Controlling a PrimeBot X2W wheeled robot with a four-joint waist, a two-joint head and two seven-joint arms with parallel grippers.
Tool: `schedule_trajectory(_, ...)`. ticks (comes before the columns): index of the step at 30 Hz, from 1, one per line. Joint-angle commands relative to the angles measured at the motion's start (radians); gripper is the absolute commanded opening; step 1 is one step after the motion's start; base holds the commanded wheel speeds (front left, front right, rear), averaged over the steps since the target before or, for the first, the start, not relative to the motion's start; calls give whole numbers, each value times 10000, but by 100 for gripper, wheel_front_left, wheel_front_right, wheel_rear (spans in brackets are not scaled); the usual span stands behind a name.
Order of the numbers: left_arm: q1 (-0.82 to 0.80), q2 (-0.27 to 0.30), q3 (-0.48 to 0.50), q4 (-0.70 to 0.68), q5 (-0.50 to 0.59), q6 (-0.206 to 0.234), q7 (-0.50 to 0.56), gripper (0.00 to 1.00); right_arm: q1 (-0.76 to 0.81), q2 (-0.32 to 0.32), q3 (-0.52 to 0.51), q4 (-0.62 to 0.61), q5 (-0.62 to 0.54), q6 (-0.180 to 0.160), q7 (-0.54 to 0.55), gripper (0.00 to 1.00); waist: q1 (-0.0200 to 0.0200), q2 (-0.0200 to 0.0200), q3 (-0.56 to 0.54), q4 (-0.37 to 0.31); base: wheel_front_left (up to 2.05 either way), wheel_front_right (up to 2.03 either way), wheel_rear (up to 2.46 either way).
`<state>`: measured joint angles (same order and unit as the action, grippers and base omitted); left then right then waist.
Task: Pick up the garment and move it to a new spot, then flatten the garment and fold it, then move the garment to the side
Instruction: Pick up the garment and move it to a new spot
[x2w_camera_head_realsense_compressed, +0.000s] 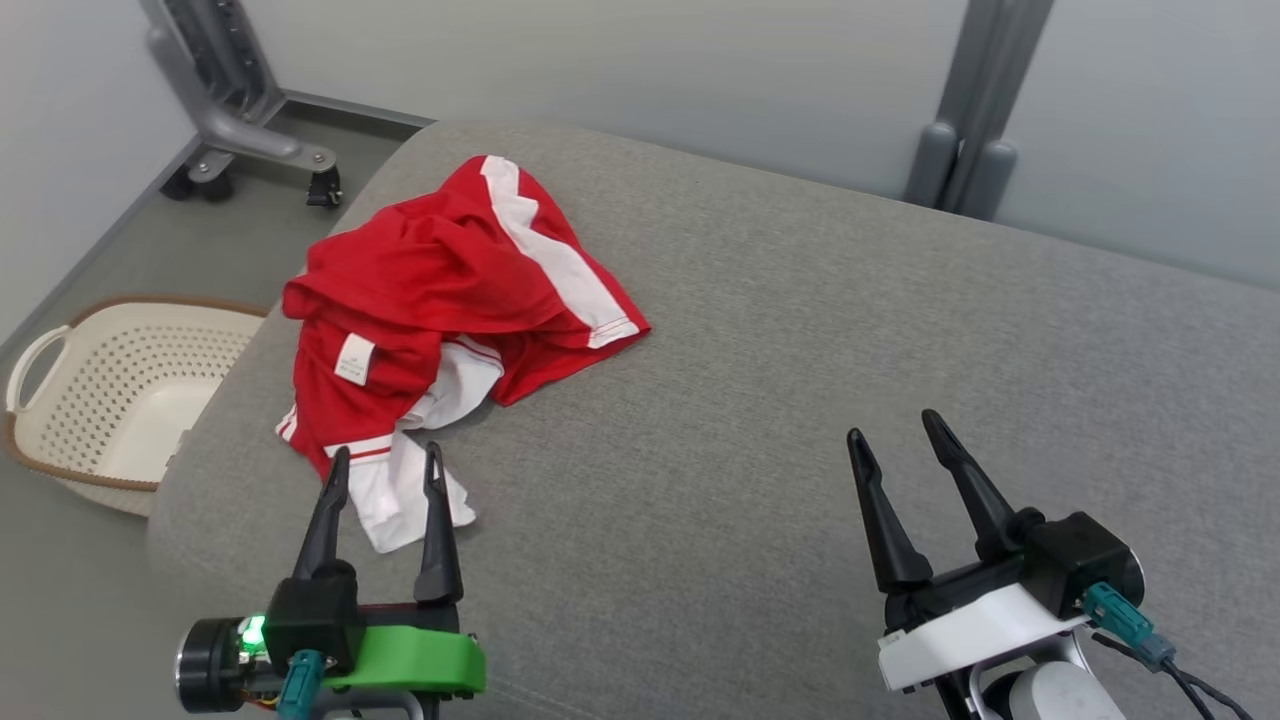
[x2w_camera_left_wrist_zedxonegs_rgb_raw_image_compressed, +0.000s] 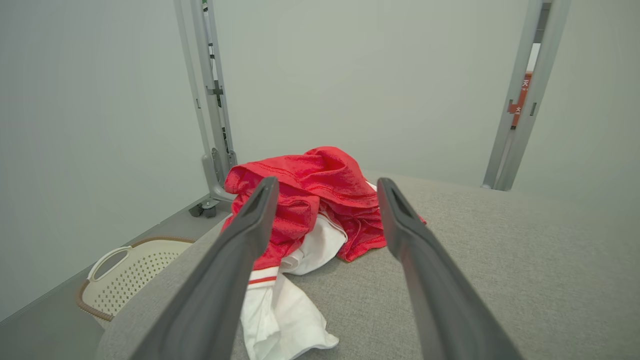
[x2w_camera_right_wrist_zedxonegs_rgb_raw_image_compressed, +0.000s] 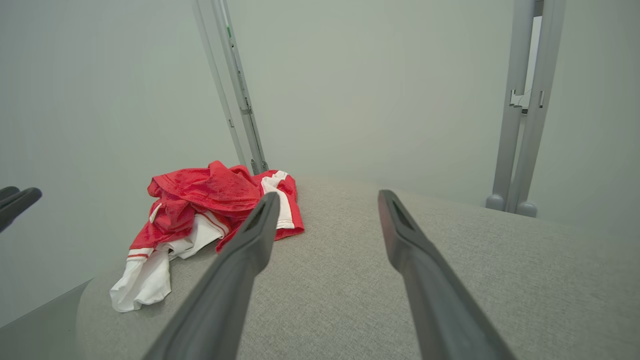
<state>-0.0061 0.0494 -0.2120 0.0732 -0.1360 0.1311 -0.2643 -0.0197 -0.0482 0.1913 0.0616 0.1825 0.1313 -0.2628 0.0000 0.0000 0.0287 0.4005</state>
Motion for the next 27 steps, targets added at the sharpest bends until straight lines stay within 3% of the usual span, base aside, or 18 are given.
schedule_trajectory(1, 181, 20, 123, -99, 81, 157, -4, 100, 124, -37, 42, 23, 82, -10, -32, 100, 0, 0, -123, 851, 0, 0, 0)
schedule_trajectory(14, 381, 18, 327, -483, -158, 402, -4, 100, -303, -38, 575, 236, 152, -10, -32, 100, 0, 0, -29, 1183, 0, 0, 0)
schedule_trajectory(21, 33, 18, 330, -310, -197, 194, -2, 100, -95, -38, 243, 121, -32, -10, -32, 100, 0, 0, 124, 1161, 0, 0, 0)
schedule_trajectory(27, -546, 15, 938, -427, -422, -33, -2, 100, -418, -49, -36, -92, -489, -12, -33, 100, 0, 0, 919, 669, 0, 0, 0)
